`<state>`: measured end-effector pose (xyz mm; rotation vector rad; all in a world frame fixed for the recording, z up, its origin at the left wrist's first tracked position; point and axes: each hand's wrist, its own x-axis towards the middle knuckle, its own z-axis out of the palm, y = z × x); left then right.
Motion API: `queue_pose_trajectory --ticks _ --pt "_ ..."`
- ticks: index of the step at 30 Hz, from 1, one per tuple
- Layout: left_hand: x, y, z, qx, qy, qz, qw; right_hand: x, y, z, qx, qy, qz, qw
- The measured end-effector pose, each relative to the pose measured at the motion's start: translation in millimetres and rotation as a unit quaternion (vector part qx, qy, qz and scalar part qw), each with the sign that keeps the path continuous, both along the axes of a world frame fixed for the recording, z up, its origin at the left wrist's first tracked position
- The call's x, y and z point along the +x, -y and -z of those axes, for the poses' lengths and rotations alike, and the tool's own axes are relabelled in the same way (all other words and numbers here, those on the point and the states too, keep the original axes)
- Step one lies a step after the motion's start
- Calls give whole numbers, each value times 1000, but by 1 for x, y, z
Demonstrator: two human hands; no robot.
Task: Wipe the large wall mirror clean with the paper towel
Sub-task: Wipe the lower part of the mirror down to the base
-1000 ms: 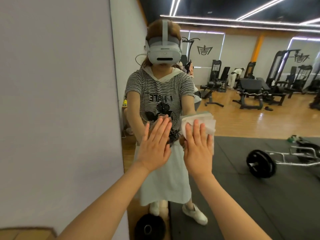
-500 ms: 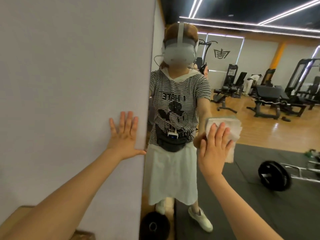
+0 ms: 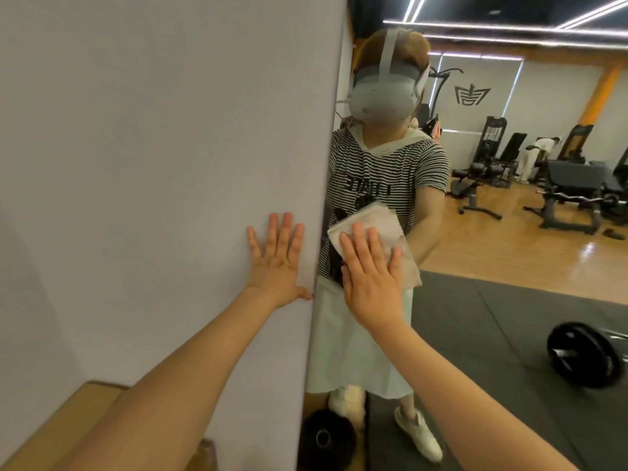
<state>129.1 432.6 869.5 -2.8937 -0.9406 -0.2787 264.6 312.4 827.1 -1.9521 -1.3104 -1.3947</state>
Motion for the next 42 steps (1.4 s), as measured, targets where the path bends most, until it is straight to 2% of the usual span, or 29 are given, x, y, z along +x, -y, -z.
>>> queue_pose_trajectory --ticks 6,10,13,16,19,23,26,29,32,35,39,42 --pt "-2 1 2 -13 6 8 1000 -5 -13 -26 13 22 4 1000" --pt "-3 6 -3 -17 0 -1 1000 -3 -9 14 -48 51 -8 998" --pt "-4 -2 -2 13 42 33 998 -2 -2 48 -97 74 22 992" --pt "2 -15 5 -6 75 47 996 1 1 56 -108 87 49 989" --pt "-4 2 -2 16 15 5 1000 9 11 47 -111 107 46 987" --pt "-7 8 -6 17 -26 -24 999 28 42 43 -74 44 30 996" --pt "-7 10 -6 17 -29 -22 999 51 75 43 -21 -18 64 998" --pt "-7 11 -6 16 -30 -16 999 66 109 37 57 -99 108 988" --pt "-5 11 -6 11 -31 -20 999 69 124 31 105 -141 116 978" --pt "-1 12 -3 11 -32 -31 999 61 114 32 129 -189 91 969" --pt "2 12 -1 11 -28 -36 999 40 83 27 183 -278 69 940" --pt "3 8 1 21 -40 -43 998 23 56 26 172 -267 48 947"
